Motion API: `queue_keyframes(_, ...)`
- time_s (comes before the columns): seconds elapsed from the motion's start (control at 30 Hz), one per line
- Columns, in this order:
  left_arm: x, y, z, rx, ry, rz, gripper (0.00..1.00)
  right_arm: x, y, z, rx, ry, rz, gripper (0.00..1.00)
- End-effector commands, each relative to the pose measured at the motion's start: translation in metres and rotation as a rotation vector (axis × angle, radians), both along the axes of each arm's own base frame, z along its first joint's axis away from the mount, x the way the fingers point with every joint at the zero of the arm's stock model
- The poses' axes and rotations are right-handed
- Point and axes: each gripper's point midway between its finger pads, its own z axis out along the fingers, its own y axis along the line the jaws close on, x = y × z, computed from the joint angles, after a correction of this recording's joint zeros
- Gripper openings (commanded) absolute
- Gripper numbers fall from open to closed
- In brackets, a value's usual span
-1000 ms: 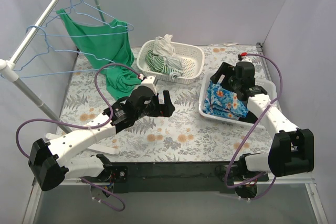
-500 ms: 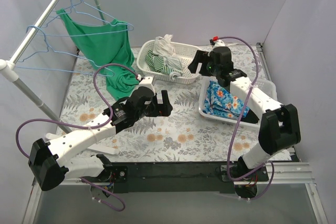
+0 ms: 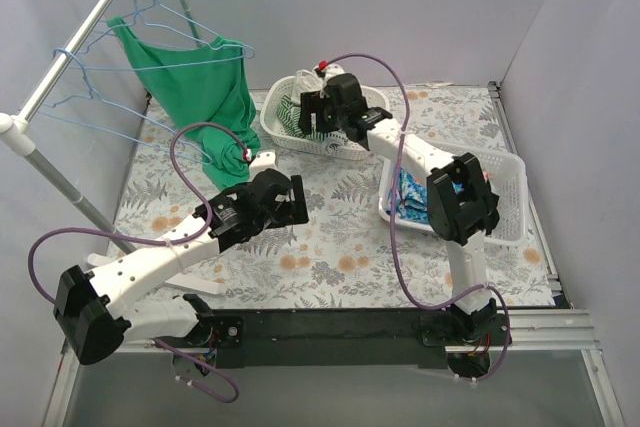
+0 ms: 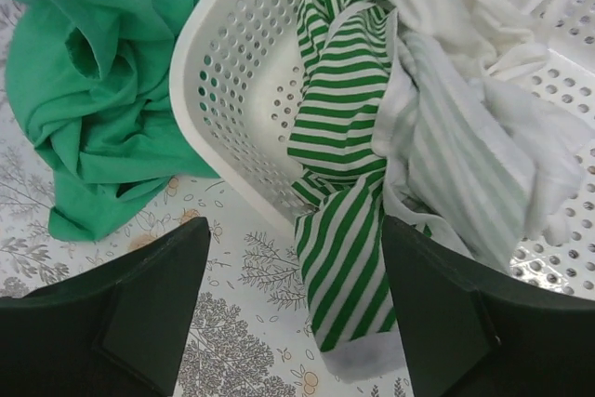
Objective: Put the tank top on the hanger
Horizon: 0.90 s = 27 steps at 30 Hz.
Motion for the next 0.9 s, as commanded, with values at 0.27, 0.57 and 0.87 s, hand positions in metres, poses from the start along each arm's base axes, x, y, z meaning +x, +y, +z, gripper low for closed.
queue_keyframes(0.27,0.002,0.018,0.035,-0.029,-0.056,0.057,0.98,0.007,-0.016,-0.038,-0.295,-0.011,-0.115,0.73)
queue_keyframes(0.57,0.003,0.014,0.041,-0.053,-0.066,0.046,0.98,0.022,-0.021,0.008,-0.281,-0.091,-0.116,0.02)
queue_keyframes(0.87,0.007,0.018,0.057,-0.080,-0.116,0.064,0.98,0.018,-0.031,0.153,-0.004,-0.258,-0.080,0.01)
